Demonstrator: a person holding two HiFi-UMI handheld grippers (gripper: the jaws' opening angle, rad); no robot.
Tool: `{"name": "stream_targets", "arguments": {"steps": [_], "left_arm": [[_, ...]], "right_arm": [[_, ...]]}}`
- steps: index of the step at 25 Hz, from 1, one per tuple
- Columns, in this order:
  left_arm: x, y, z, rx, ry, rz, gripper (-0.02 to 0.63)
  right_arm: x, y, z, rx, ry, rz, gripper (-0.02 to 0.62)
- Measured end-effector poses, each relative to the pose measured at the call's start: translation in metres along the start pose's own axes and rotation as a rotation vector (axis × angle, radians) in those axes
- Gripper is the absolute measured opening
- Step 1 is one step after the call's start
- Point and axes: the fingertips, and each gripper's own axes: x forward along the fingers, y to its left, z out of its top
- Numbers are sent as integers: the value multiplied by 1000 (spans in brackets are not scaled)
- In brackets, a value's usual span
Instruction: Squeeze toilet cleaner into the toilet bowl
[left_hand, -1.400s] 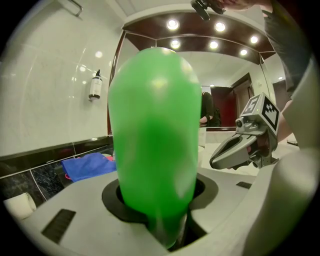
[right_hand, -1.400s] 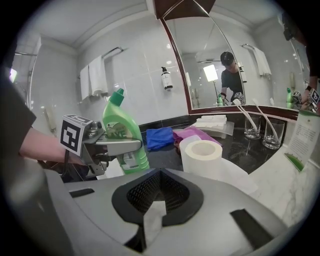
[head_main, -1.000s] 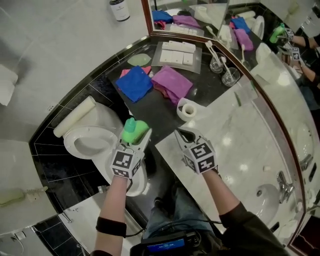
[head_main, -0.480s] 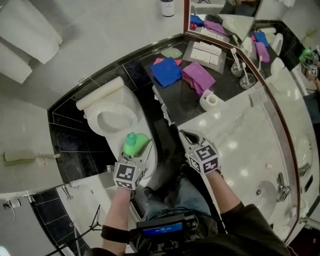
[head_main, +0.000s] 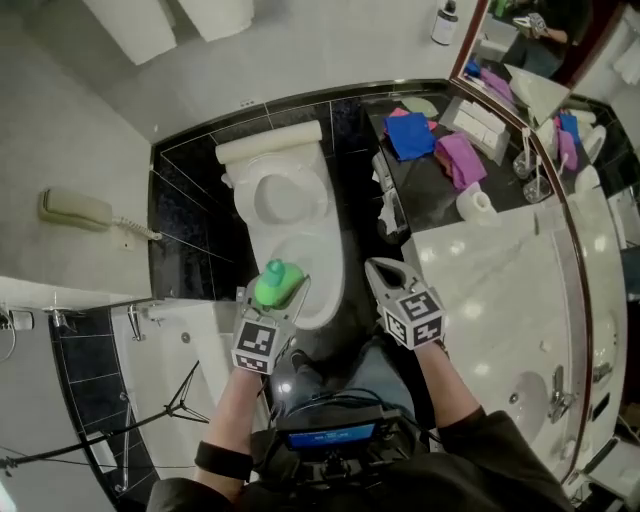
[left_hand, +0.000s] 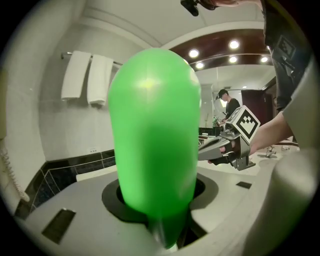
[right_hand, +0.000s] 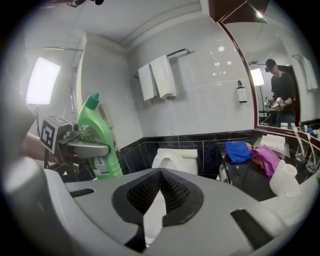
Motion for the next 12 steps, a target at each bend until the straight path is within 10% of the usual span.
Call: {"name": "stream_targets", "arguments": {"steps": [12], "left_arm": [[-98, 47, -26, -23, 23, 144, 190]], "right_arm": [[44, 105, -8, -90, 80, 142, 11]]}}
